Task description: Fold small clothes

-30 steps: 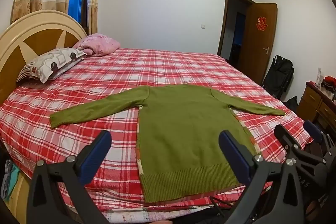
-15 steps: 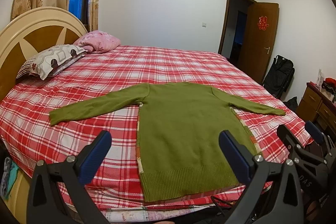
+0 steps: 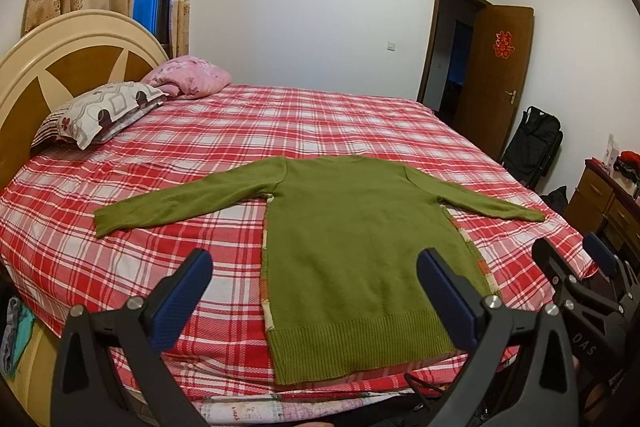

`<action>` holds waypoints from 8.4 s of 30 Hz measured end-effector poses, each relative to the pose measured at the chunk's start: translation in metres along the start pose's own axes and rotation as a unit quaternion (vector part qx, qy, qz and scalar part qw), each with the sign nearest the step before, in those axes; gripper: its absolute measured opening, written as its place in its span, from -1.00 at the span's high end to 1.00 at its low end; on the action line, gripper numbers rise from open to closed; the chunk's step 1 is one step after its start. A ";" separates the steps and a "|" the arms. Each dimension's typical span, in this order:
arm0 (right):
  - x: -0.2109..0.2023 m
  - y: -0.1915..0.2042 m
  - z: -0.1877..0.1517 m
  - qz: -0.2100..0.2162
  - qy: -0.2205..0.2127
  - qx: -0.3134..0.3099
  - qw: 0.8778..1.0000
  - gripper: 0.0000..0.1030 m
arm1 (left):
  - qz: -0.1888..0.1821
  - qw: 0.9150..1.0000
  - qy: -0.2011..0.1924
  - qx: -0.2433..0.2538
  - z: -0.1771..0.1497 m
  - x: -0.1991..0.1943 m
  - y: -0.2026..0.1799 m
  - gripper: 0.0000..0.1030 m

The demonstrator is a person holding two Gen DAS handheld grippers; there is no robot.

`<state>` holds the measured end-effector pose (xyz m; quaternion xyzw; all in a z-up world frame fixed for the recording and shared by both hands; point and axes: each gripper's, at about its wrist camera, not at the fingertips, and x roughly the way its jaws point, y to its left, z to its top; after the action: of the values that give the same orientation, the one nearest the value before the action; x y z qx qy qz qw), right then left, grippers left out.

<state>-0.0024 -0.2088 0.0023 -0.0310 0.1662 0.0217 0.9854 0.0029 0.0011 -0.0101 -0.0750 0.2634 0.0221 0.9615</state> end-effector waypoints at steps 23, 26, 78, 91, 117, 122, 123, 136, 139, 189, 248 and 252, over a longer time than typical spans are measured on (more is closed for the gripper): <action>0.003 -0.004 -0.001 0.001 0.002 0.001 1.000 -0.98 | 0.000 1.000 0.003 -0.002 0.001 0.002 0.003 -1.00; 0.003 -0.004 -0.001 0.001 0.002 0.001 1.000 -0.98 | 0.000 1.000 0.003 -0.002 0.001 0.002 0.004 -1.00; 0.273 -0.281 -0.020 -0.143 0.192 0.236 0.942 -0.63 | 0.138 0.986 0.079 0.057 0.032 0.253 0.078 -1.00; 0.328 -0.416 -0.024 -0.242 0.221 0.337 0.883 -0.19 | 0.171 0.981 0.091 0.029 0.044 0.322 0.114 -1.00; 0.385 -0.370 0.039 -0.174 0.202 0.233 0.935 0.82 | 0.124 0.986 0.111 -0.013 0.038 0.338 0.134 -1.00; 0.394 -0.306 0.077 -0.121 0.179 0.182 0.959 0.83 | 0.119 0.987 0.109 -0.017 0.037 0.337 0.135 -1.00; 0.396 -0.292 0.084 -0.110 0.175 0.171 0.963 0.83 | 0.118 0.987 0.109 -0.019 0.037 0.336 0.135 -1.00; 0.410 -0.108 0.131 0.031 0.151 0.032 0.987 0.83 | 0.106 0.988 0.109 -0.040 0.035 0.337 0.141 -1.00; 0.411 -0.069 0.132 0.057 0.149 0.001 0.987 0.83 | 0.099 0.988 0.112 -0.046 0.034 0.338 0.144 -1.00; 0.324 -0.053 -0.042 0.155 0.204 -0.025 0.966 -0.54 | -0.077 0.970 0.223 0.056 0.064 0.402 -0.025 0.84; 0.436 0.056 0.018 0.129 0.231 -0.100 0.959 -0.54 | 0.068 0.980 0.161 0.093 0.045 0.376 0.037 -0.70; 0.451 0.089 -0.013 0.137 0.268 -0.111 0.947 -0.54 | 0.062 0.981 0.162 0.087 0.045 0.377 0.039 -0.71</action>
<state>0.4140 -0.1067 -0.1631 -0.1219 0.4229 0.1657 0.8825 0.3463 0.0476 -0.1693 0.0223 0.4211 0.0460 0.9056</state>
